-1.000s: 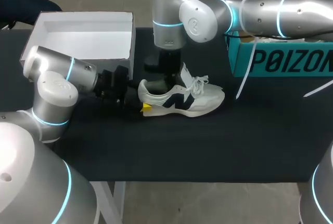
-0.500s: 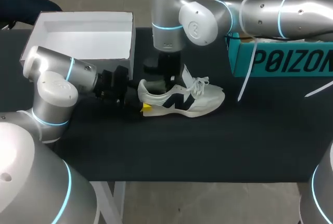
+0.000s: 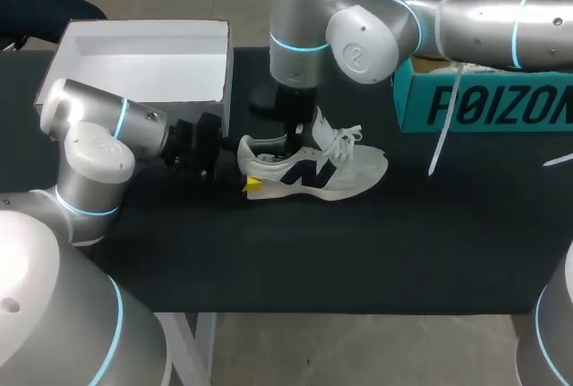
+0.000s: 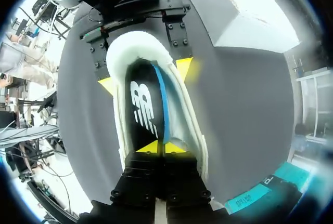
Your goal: Take the shoe out of the shoebox, open the shoe tongue, remove and reinsert the insole, then place the shoe into the shoebox
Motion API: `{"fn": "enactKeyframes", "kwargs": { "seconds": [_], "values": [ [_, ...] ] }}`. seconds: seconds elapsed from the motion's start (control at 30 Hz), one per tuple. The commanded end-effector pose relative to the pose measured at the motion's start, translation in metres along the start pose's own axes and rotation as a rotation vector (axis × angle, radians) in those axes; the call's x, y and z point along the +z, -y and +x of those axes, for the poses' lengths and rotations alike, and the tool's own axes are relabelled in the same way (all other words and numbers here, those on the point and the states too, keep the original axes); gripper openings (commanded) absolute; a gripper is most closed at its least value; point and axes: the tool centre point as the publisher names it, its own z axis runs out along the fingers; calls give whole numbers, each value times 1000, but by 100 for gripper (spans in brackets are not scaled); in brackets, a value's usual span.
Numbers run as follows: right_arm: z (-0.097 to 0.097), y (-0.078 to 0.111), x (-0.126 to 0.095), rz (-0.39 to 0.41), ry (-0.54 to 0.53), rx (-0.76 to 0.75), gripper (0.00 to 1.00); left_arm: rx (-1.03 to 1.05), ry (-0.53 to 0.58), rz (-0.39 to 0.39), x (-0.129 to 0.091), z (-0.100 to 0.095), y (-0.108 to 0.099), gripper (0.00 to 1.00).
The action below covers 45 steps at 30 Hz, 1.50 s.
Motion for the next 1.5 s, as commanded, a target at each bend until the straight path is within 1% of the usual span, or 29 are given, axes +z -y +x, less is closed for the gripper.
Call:
{"fn": "enactKeyframes", "kwargs": {
  "seconds": [0.03,0.17,0.33,0.4,0.47,0.53,0.63,0.87,0.93,0.97,1.07,1.2,1.4,1.5],
  "values": [
    [5,6,-22,2,59,-6,0,-1,-1,-4,3,-2,0,0],
    [2,6,-26,11,74,2,0,-1,-1,-4,3,-2,0,0],
    [-8,12,-46,-27,125,51,0,-1,-1,-4,3,-2,0,0],
    [-13,13,-51,-25,148,61,0,-1,-1,-4,3,-2,0,0],
    [-18,14,-56,-51,163,76,0,-1,-1,-4,3,-2,0,0],
    [-23,14,-61,-60,180,82,0,-1,-1,-4,3,-2,0,0],
    [-30,13,-69,-101,193,110,0,-1,-1,-4,3,-2,0,0],
    [-35,3,-105,-196,237,163,0,-1,-1,-4,3,-2,0,0],
    [-37,0,-113,-201,253,169,0,-1,-1,-4,3,-2,0,0],
    [-39,0,-114,-218,254,168,0,-1,-1,-4,3,-2,0,0],
    [-41,-4,-113,-230,255,170,0,-1,-1,-4,3,-2,0,0],
    [-44,-8,-100,-246,238,173,0,-1,-1,-4,3,-2,0,0],
    [-47,-17,-73,-251,197,173,0,-1,-1,-4,3,-2,0,0],
    [-48,-20,-66,-254,184,176,0,-1,-1,-4,3,-2,0,0]
  ]
}}
